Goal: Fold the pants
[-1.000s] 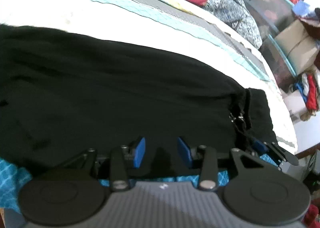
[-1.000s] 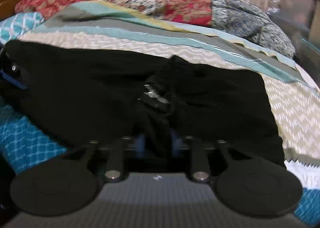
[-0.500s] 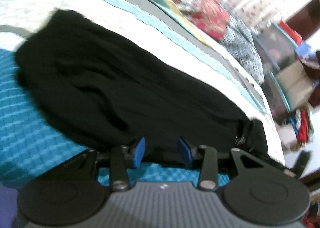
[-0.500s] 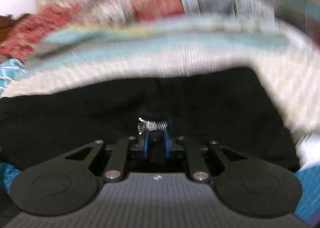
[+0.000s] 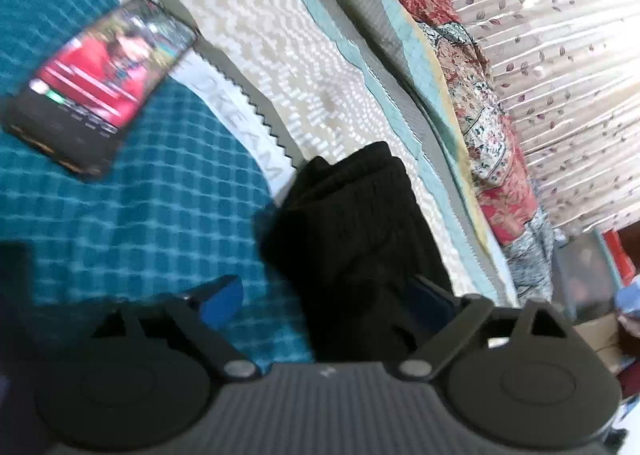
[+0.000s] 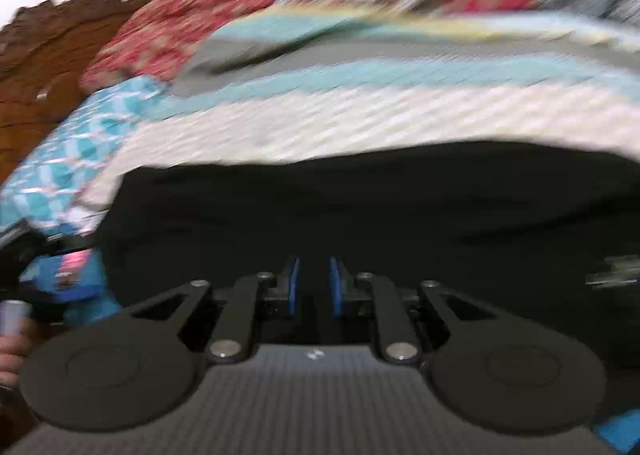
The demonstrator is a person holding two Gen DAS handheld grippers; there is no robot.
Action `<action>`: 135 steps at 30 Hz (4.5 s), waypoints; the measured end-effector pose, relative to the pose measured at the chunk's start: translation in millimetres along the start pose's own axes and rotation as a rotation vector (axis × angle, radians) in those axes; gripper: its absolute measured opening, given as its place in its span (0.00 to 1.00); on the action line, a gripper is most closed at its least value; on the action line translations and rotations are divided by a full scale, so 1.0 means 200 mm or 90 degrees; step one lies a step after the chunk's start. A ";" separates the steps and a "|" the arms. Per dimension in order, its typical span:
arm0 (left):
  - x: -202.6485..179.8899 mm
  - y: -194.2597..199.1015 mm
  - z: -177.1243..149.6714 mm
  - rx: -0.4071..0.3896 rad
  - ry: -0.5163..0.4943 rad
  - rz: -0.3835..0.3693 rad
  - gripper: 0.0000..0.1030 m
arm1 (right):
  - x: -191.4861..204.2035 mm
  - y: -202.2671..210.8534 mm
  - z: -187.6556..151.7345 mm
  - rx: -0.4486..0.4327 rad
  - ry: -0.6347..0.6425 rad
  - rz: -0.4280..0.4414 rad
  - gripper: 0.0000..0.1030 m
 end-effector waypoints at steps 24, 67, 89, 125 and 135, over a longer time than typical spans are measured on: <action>-0.56 -0.04 -0.17 -0.100 -0.327 0.077 0.24 | 0.24 -0.38 -0.03 0.124 -0.143 0.115 0.02; -0.80 -0.26 -0.59 0.077 -0.421 -0.020 0.47 | -0.35 0.03 0.07 -0.048 -0.204 -0.033 0.46; -0.65 -0.44 -0.82 0.183 -0.488 0.010 0.12 | -0.30 -0.19 0.22 -0.026 -0.181 -0.018 0.00; -1.11 -0.63 -0.97 0.142 -0.614 0.152 0.16 | -0.86 0.76 -0.13 -0.208 -0.323 0.012 0.41; -1.34 -0.69 -1.24 0.193 -0.637 0.044 0.27 | -0.80 0.78 -0.11 -0.221 -0.319 0.028 0.41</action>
Point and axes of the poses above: each gripper's, at about its wrist camera, not at the fingertips, and y roughly against the way its jaws point, x to its left, z to its top, the point moved 10 cm from there along -y, roughly the way its jaws point, and after that the axes turned 2 degrees about x, right-handed, at the moved point
